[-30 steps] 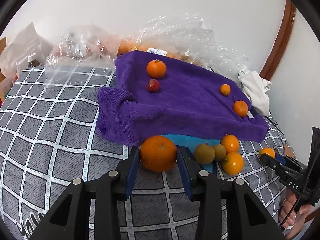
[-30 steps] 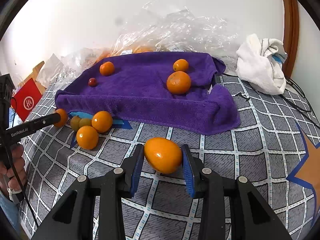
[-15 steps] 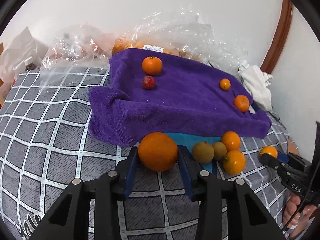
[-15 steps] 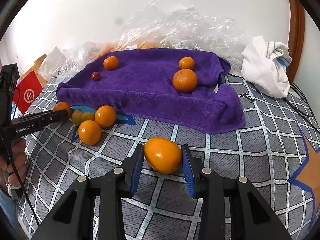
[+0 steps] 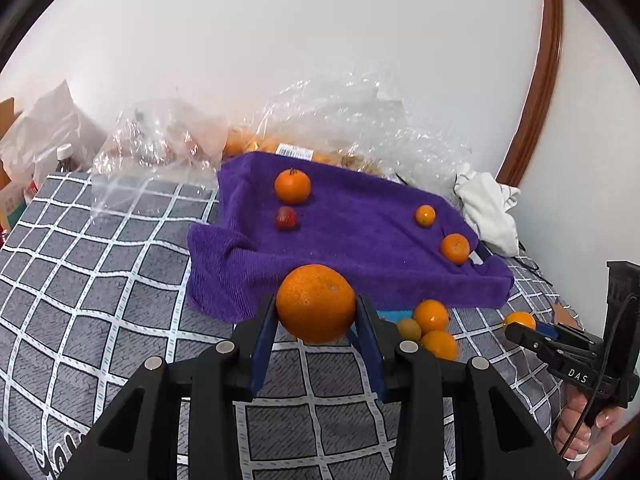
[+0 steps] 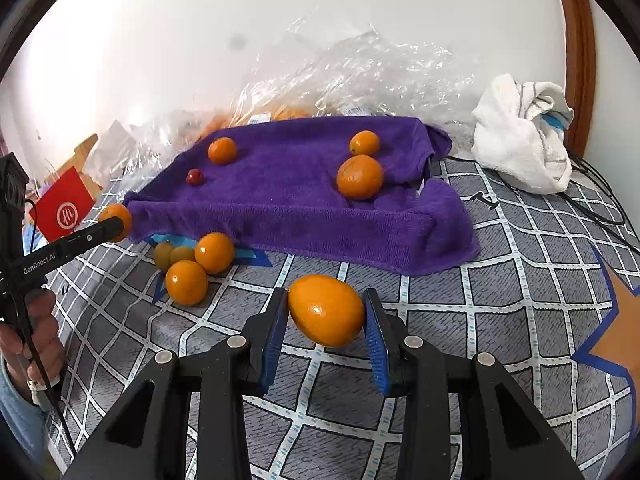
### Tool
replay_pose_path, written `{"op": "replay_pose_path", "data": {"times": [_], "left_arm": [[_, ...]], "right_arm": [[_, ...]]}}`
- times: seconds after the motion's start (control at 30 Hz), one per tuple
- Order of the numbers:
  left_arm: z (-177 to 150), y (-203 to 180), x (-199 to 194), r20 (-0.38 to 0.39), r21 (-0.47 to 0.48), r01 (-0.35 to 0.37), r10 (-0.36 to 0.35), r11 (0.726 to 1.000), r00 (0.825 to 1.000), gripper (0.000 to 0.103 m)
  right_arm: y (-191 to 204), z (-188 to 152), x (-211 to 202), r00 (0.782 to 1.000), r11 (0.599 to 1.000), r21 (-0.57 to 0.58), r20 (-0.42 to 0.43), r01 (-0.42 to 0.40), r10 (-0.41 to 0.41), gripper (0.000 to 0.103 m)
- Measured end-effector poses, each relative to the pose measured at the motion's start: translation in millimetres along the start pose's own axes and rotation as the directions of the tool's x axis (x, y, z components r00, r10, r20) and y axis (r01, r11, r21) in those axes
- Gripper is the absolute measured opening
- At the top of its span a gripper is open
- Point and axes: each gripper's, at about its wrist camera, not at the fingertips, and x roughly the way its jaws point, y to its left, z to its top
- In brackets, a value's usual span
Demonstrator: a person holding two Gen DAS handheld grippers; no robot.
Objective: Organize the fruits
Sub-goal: 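Grasp a large orange with the left tool while the right tool lifts another orange, then carry both oranges onto the purple towel and open both tools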
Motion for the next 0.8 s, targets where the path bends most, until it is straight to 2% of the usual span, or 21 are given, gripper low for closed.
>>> {"op": "replay_pose_path", "data": {"times": [0.17, 0.4, 0.57, 0.7, 0.8], "left_arm": [[0, 4, -5, 0.014, -0.014, -0.024, 0.024, 1.0, 1.0, 0.037], [7, 16, -16, 0.055, -0.066, -0.019, 0.023, 0.998, 0.998, 0.037], [15, 23, -35, 0.139, -0.102, -0.04, 0.054, 0.994, 0.989, 0.037], [30, 29, -42, 0.11, -0.121, -0.057, 0.071, 0.991, 0.991, 0.037], [46, 24, -46, 0.109, -0.073, -0.093, 0.101, 0.993, 0.989, 0.037]], "right_arm": [[-3, 1, -9, 1.0, 0.999, 0.041, 0.006, 0.0, 0.0, 0.037], [10, 28, -36, 0.998, 1.0, -0.019, 0.071, 0.002, -0.001, 0.037], [14, 58, -45, 0.991, 0.999, -0.011, 0.123, -0.049, 0.05, 0.037], [17, 82, -35, 0.989, 0.999, -0.018, 0.138, -0.046, 0.048, 0.037], [18, 96, -20, 0.99, 0.999, -0.012, 0.132, -0.039, 0.04, 0.037]]}}
